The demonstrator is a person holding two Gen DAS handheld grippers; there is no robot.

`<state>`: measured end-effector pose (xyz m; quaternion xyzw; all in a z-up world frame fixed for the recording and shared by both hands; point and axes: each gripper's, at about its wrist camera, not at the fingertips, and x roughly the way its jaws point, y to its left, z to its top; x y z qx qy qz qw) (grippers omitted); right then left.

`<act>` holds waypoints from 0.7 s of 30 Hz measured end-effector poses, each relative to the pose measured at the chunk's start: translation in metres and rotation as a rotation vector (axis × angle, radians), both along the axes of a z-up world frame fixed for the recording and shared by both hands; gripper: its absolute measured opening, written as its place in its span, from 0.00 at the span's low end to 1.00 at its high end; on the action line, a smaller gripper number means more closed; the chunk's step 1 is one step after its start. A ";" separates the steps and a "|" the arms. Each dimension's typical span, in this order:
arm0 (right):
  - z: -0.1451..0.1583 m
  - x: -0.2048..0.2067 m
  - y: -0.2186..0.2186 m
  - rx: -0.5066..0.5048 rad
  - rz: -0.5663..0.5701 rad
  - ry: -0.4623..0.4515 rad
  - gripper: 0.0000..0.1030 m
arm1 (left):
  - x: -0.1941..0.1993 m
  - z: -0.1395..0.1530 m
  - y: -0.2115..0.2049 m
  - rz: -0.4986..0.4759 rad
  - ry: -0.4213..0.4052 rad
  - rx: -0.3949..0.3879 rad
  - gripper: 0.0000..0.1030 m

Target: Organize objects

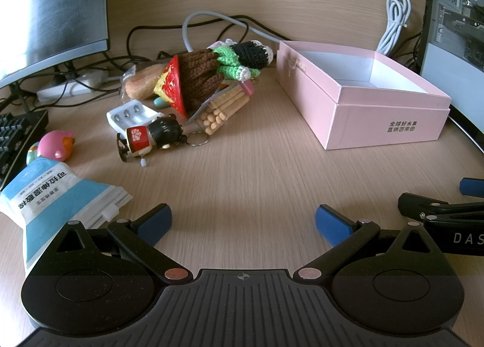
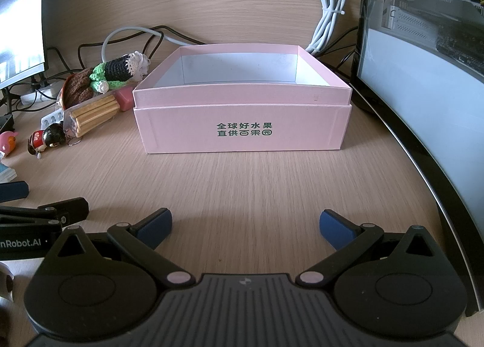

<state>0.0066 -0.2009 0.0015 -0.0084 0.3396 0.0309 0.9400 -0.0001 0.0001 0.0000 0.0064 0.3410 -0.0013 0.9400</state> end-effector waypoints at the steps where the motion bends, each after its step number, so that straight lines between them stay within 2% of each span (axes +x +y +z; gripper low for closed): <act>1: 0.000 0.000 0.000 0.000 0.000 0.000 1.00 | 0.000 0.000 0.000 0.000 0.000 0.000 1.00; 21: 0.000 0.000 0.000 0.000 0.000 0.000 1.00 | 0.000 -0.003 -0.001 -0.005 -0.002 0.003 1.00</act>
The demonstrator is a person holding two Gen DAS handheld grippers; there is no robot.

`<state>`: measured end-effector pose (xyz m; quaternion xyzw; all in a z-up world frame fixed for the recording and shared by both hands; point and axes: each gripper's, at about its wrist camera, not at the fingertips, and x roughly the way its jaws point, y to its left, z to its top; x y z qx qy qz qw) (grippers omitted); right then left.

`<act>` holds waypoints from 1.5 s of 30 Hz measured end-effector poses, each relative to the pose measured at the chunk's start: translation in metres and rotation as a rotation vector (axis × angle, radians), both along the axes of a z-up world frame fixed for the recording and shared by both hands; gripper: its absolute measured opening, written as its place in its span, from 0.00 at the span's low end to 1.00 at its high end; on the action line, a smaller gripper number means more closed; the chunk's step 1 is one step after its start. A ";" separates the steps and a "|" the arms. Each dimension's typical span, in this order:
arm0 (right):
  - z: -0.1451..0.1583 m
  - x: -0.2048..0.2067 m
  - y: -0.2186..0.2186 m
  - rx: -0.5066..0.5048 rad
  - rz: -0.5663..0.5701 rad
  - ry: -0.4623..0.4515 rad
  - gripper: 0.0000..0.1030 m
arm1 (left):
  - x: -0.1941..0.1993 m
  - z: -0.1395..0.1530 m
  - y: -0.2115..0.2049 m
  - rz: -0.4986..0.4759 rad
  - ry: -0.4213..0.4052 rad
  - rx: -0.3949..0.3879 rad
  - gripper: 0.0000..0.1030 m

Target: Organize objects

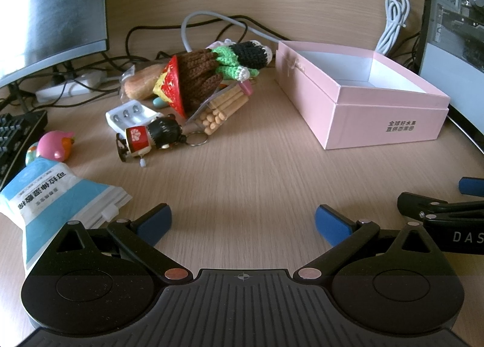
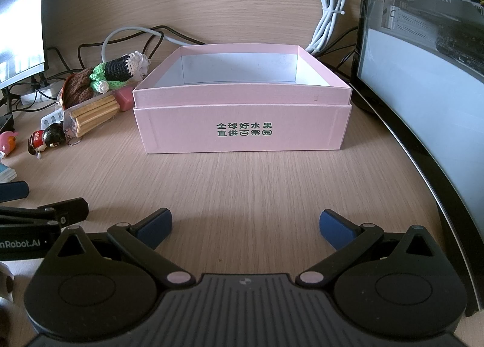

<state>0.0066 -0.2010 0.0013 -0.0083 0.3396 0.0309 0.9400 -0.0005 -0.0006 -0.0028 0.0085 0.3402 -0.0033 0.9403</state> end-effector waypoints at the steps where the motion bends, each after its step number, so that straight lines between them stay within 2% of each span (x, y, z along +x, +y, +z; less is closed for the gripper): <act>1: 0.000 0.000 0.000 0.000 0.000 0.000 1.00 | 0.000 0.000 0.000 0.000 0.000 0.001 1.00; 24: -0.004 0.009 -0.004 0.003 0.032 0.000 1.00 | -0.001 0.004 0.000 0.016 0.007 -0.003 1.00; 26: -0.004 0.006 -0.005 0.005 0.048 0.004 1.00 | -0.001 0.005 0.002 0.025 0.009 -0.021 1.00; 28: -0.003 0.010 -0.003 0.001 0.068 0.018 1.00 | -0.003 0.012 0.011 0.046 0.036 -0.086 0.99; 30: -0.002 0.011 -0.004 -0.001 0.086 0.028 1.00 | -0.008 0.029 0.027 0.076 0.073 -0.187 0.99; 31: -0.002 0.011 -0.005 -0.002 0.095 0.031 1.00 | -0.014 0.042 0.038 0.110 0.052 -0.223 0.99; 34: -0.001 0.010 -0.005 -0.004 0.109 0.040 1.00 | -0.035 0.079 0.077 0.307 -0.071 -0.202 0.99; 36: 0.000 0.011 -0.005 -0.004 0.106 0.052 1.00 | -0.036 0.086 0.110 0.495 -0.084 -0.215 0.99; 38: 0.000 0.013 -0.003 -0.005 0.097 0.065 1.00 | -0.026 0.078 0.135 0.587 -0.017 -0.278 0.99; 39: 0.001 0.014 -0.003 -0.006 0.090 0.070 1.00 | -0.016 0.072 0.143 0.599 0.039 -0.309 0.99; 41: 0.001 0.013 -0.001 -0.008 0.081 0.073 1.00 | -0.001 0.061 0.150 0.602 0.095 -0.354 0.99; 43: 0.001 0.013 -0.001 -0.007 0.080 0.076 1.00 | 0.014 0.051 0.151 0.608 0.146 -0.336 0.99; 45: 0.001 0.013 -0.001 -0.008 0.075 0.078 1.00 | 0.017 0.043 0.153 0.618 0.161 -0.336 0.99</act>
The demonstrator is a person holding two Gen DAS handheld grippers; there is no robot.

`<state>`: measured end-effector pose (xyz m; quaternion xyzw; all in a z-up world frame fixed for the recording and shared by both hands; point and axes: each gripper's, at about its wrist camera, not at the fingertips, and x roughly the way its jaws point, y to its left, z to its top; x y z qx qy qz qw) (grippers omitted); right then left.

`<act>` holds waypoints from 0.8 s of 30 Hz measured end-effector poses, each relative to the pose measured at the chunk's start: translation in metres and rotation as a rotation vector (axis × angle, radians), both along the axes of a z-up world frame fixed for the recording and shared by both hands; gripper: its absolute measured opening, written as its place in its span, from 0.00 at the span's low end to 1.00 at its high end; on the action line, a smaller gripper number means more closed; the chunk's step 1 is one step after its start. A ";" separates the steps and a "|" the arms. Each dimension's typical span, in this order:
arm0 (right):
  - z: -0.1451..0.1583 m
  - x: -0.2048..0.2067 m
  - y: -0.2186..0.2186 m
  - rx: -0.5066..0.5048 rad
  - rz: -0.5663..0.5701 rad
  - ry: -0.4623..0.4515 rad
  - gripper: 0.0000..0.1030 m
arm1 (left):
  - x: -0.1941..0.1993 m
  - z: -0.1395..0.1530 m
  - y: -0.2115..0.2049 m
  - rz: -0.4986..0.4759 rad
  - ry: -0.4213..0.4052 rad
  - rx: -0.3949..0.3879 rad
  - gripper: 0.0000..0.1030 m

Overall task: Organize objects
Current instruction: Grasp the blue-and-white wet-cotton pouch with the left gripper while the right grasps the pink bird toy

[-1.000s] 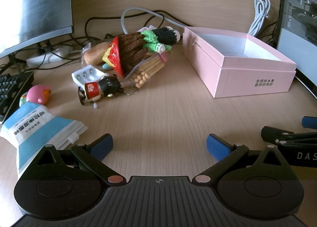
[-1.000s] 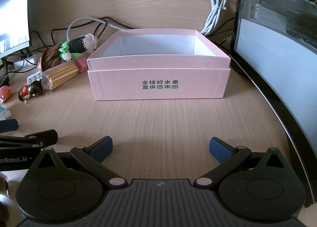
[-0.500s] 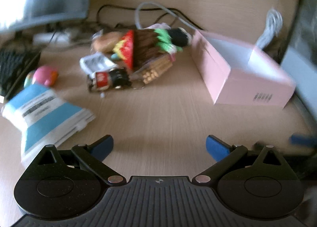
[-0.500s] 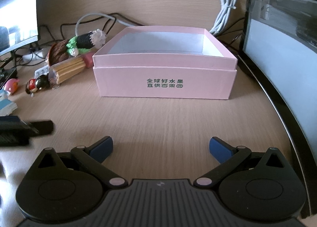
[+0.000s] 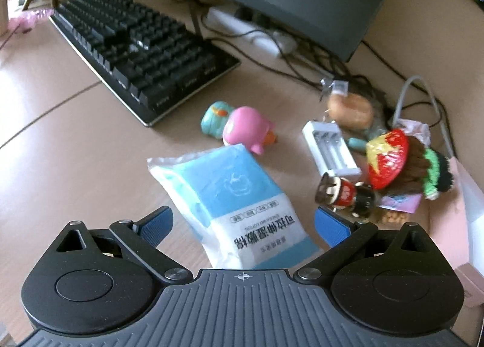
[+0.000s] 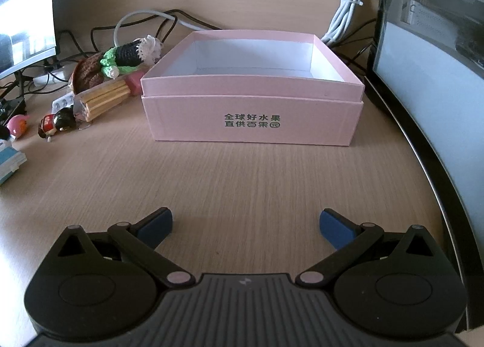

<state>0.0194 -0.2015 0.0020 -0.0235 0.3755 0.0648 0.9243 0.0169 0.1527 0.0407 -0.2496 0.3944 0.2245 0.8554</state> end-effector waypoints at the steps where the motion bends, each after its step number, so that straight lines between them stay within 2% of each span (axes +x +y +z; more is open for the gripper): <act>1: 0.000 0.000 0.001 -0.001 -0.005 0.001 1.00 | 0.001 -0.001 0.002 0.003 0.003 0.002 0.99; 4: 0.001 -0.001 0.002 -0.002 -0.028 0.006 1.00 | 0.002 -0.004 0.001 -0.025 -0.005 0.029 0.99; 5: 0.001 -0.001 0.004 -0.004 -0.041 0.006 1.00 | 0.002 -0.004 -0.001 -0.045 -0.007 0.044 0.93; 7: 0.003 -0.002 0.008 -0.009 -0.047 0.014 1.00 | 0.000 -0.006 -0.002 -0.092 -0.001 0.071 0.73; 10: 0.009 -0.003 0.026 -0.015 0.012 0.014 1.00 | -0.008 -0.002 0.002 -0.145 -0.012 0.078 0.63; 14: 0.031 -0.002 0.071 -0.020 0.148 -0.053 1.00 | -0.030 0.015 0.021 -0.205 -0.072 0.104 0.61; 18: 0.047 0.011 0.133 0.006 0.293 -0.069 1.00 | -0.061 0.034 0.058 -0.241 -0.124 0.127 0.61; 24: 0.058 0.012 0.239 -0.005 0.487 -0.119 1.00 | -0.113 0.041 0.128 -0.179 -0.131 0.063 0.61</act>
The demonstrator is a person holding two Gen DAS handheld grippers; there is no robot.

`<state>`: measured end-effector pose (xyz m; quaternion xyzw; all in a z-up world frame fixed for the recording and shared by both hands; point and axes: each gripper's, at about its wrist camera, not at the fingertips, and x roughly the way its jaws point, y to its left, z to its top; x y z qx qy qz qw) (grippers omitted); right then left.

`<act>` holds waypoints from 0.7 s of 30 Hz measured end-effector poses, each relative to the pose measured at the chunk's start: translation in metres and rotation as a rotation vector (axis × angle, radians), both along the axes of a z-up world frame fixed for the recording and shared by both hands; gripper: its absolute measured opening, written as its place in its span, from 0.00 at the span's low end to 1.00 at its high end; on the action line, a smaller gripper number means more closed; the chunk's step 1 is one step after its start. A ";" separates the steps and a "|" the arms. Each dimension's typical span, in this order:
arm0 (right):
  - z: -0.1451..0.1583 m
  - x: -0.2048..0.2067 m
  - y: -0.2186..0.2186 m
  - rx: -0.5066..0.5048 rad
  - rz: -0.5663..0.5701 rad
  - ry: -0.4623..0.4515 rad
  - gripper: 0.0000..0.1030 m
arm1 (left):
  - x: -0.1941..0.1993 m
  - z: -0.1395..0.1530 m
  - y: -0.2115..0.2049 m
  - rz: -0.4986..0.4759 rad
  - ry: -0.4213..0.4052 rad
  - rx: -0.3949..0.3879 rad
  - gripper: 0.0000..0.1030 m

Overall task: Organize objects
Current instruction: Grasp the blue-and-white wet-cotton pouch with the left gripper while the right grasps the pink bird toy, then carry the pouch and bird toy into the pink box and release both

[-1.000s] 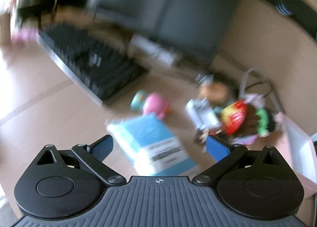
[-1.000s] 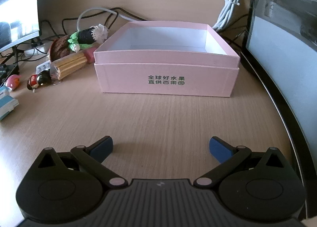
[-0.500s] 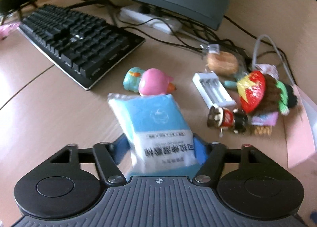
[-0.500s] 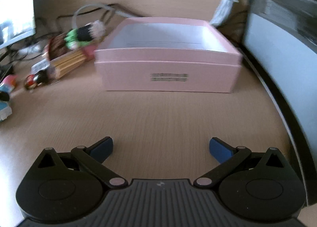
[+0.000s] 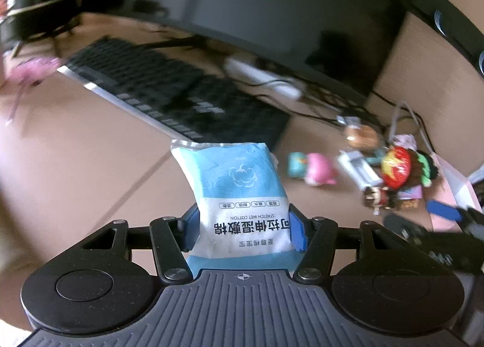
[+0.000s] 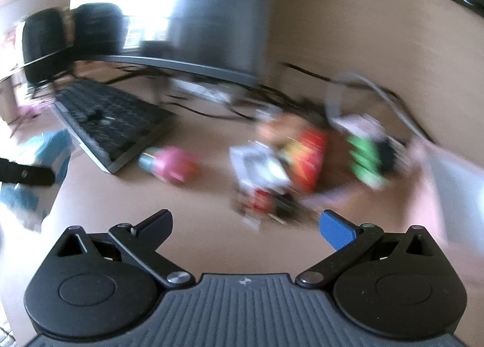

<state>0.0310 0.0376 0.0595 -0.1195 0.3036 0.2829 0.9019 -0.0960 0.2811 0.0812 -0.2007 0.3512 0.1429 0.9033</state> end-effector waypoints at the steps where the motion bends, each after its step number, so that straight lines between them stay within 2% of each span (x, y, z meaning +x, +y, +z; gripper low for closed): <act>1: 0.001 -0.001 0.013 0.002 0.019 -0.006 1.00 | -0.009 0.000 0.010 0.015 -0.001 -0.014 0.61; 4: -0.002 0.008 0.056 0.019 0.056 -0.008 0.99 | -0.032 -0.001 0.036 0.044 -0.007 -0.060 0.61; 6: -0.006 0.016 0.080 0.028 0.060 -0.004 0.92 | -0.043 -0.003 0.048 0.048 -0.014 -0.080 0.61; 11: -0.027 0.050 0.119 0.021 -0.005 0.055 0.91 | -0.064 -0.001 0.065 0.075 -0.008 -0.099 0.61; 13: -0.036 0.058 0.126 -0.010 -0.022 0.075 0.82 | -0.064 0.002 0.065 0.049 -0.012 -0.079 0.61; 14: -0.038 0.059 0.126 -0.026 -0.024 0.084 0.71 | -0.063 0.003 0.065 0.034 -0.013 -0.065 0.61; 17: -0.030 0.048 0.105 -0.021 -0.047 0.088 0.69 | -0.052 0.003 0.056 -0.030 -0.024 -0.057 0.61; 21: 0.000 0.007 0.050 -0.019 -0.046 0.063 0.69 | -0.022 0.003 0.029 -0.188 -0.051 -0.100 0.61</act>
